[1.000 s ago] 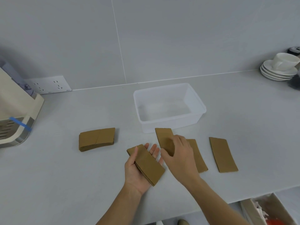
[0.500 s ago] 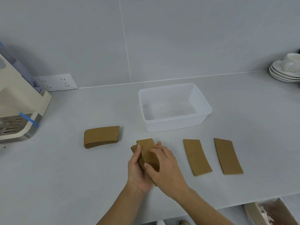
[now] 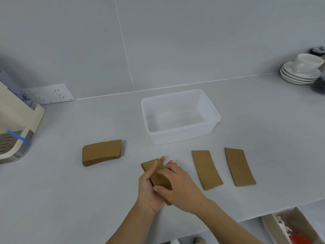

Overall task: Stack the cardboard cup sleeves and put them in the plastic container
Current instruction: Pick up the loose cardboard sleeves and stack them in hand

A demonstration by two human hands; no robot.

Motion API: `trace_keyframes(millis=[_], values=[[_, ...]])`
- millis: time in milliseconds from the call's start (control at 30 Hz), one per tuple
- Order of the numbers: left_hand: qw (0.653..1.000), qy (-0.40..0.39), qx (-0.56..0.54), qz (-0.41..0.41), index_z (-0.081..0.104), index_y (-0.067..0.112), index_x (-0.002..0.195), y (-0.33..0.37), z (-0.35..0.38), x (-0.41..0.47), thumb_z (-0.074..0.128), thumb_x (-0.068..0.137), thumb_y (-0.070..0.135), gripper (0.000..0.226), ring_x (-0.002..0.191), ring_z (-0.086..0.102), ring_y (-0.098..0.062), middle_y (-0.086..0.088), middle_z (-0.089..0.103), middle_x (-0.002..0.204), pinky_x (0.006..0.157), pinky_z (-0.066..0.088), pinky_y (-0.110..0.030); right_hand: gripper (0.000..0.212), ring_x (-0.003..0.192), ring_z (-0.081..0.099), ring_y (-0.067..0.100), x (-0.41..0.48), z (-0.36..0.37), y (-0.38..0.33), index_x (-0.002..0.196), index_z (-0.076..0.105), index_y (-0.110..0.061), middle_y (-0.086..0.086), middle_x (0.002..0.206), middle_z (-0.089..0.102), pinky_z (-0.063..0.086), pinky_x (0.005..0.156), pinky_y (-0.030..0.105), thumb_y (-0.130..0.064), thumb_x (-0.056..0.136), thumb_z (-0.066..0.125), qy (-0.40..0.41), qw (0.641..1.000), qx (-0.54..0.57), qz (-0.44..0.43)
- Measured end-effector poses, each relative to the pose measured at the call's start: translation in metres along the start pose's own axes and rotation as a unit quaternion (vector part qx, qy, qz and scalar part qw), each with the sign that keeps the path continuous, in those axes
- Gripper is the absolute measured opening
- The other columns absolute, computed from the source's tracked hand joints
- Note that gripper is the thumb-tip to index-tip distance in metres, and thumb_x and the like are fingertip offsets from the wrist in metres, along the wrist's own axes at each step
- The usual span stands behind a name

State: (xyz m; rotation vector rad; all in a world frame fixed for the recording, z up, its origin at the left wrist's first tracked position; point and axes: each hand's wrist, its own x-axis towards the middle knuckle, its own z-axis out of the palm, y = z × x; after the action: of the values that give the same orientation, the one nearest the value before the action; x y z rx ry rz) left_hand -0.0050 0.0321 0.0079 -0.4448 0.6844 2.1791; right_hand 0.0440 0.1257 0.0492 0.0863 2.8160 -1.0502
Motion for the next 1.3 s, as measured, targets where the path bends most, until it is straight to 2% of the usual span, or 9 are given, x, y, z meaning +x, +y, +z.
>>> trace_keyframes(millis=[133,200,333,433,567,767,900,1000,1300], values=[[0.999,0.014,0.012,-0.026,0.068,0.017,0.11,0.001,0.005,0.004,0.067,0.07,0.036,0.044,0.096,0.066,-0.031,-0.009,0.07,0.107,0.081,0.053,-0.044,0.038,0.101,0.049,0.014,0.0,-0.028,0.009,0.117,0.05,-0.027,-0.005,0.112,0.053,0.043,0.095,0.036,-0.044,0.083,0.051,-0.06,0.997,0.052,0.021],[1.0,0.016,-0.003,-0.017,0.068,0.015,0.106,0.001,0.008,0.007,0.07,0.067,0.033,0.043,0.09,0.068,-0.03,-0.012,0.07,0.105,0.08,0.053,-0.044,0.036,0.102,0.052,0.013,0.0,-0.039,0.02,0.116,0.052,-0.025,-0.004,0.114,0.056,0.044,0.093,0.032,-0.043,0.085,0.052,0.007,0.997,0.055,0.046],[0.999,0.009,-0.038,0.008,0.066,0.008,0.103,0.0,0.011,0.01,0.07,0.066,0.026,0.042,0.093,0.069,-0.029,-0.015,0.072,0.098,0.078,0.056,-0.046,0.052,0.12,0.044,0.021,0.0,-0.044,0.048,0.13,0.039,-0.015,0.004,0.132,0.049,0.035,0.099,0.032,-0.043,0.087,0.049,0.157,0.975,-0.061,0.145],[0.999,0.01,-0.035,0.005,0.065,0.008,0.104,-0.001,0.011,0.011,0.07,0.066,0.026,0.043,0.092,0.07,-0.029,-0.015,0.073,0.096,0.075,0.057,-0.046,0.069,0.126,0.038,0.026,-0.004,-0.035,0.066,0.137,0.024,-0.014,0.008,0.138,0.042,0.031,0.103,0.037,-0.052,0.085,0.047,0.181,0.948,-0.124,0.233],[0.999,0.007,-0.031,-0.003,0.064,0.008,0.106,-0.003,0.012,0.011,0.07,0.066,0.026,0.045,0.094,0.069,-0.029,-0.016,0.072,0.099,0.073,0.058,-0.047,0.078,0.132,0.033,0.026,-0.012,-0.018,0.081,0.141,0.01,-0.016,0.009,0.143,0.035,0.028,0.106,0.04,-0.058,0.084,0.043,0.17,0.931,-0.158,0.283],[1.0,0.01,-0.028,-0.004,0.064,0.008,0.106,-0.003,0.012,0.011,0.069,0.067,0.028,0.044,0.093,0.069,-0.028,-0.015,0.072,0.1,0.075,0.056,-0.046,0.064,0.131,0.034,0.023,-0.016,-0.004,0.079,0.14,0.018,-0.012,0.006,0.141,0.039,0.03,0.104,0.036,-0.049,0.09,0.035,0.184,0.922,-0.213,0.266],[0.999,0.013,-0.032,-0.002,0.064,0.008,0.105,-0.004,0.013,0.011,0.07,0.067,0.027,0.043,0.092,0.07,-0.028,-0.015,0.072,0.098,0.073,0.057,-0.045,0.047,0.117,0.043,0.023,-0.015,-0.006,0.074,0.128,0.034,-0.014,0.005,0.129,0.048,0.034,0.096,0.033,-0.036,0.087,0.039,0.168,0.93,-0.209,0.253],[0.999,0.018,-0.035,0.0,0.064,0.007,0.106,-0.003,0.013,0.01,0.07,0.066,0.026,0.045,0.093,0.069,-0.029,-0.015,0.072,0.099,0.075,0.057,-0.046,0.042,0.109,0.046,0.022,-0.014,-0.013,0.07,0.119,0.042,-0.014,0.004,0.119,0.054,0.036,0.092,0.032,-0.033,0.082,0.046,0.171,0.939,-0.165,0.249],[0.999,0.021,-0.032,0.004,0.063,0.011,0.115,0.0,0.014,0.004,0.071,0.064,0.037,0.057,0.099,0.068,-0.03,-0.014,0.07,0.11,0.078,0.056,-0.046,0.045,0.103,0.046,0.018,-0.004,-0.034,0.029,0.119,0.045,-0.015,0.002,0.112,0.055,0.041,0.092,0.032,-0.036,0.08,0.057,0.178,0.971,0.033,0.158]])
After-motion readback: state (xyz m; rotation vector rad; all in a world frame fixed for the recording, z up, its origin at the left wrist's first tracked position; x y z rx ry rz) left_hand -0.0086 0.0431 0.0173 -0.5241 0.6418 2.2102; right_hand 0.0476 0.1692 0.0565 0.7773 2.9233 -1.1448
